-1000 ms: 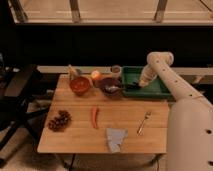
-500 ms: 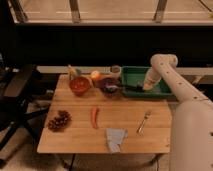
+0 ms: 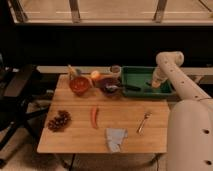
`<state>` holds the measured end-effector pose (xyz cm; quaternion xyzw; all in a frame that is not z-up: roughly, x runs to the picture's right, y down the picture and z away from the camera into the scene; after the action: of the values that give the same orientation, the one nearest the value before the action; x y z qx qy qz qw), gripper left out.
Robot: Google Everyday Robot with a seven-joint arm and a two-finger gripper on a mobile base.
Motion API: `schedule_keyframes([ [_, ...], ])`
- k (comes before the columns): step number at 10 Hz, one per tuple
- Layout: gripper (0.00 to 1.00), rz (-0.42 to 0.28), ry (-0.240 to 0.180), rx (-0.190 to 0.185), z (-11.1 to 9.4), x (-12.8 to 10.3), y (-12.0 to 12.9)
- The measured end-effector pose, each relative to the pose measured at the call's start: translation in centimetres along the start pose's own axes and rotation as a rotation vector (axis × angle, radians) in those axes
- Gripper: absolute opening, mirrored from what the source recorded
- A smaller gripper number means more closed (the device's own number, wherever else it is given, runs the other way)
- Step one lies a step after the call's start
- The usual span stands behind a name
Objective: Wipe tray with sponge
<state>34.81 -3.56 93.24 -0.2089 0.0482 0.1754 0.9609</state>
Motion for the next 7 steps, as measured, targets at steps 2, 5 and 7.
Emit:
schedule_keyframes([
  [2,0.00,-0.019,0.000,0.015,-0.2,-1.2,-0.8],
  [5,0.00,-0.103,-0.047,0.009,-0.3,-4.2,-0.5],
  [7,0.00,-0.225,-0.081,-0.011,-0.4,-6.2,1.0],
])
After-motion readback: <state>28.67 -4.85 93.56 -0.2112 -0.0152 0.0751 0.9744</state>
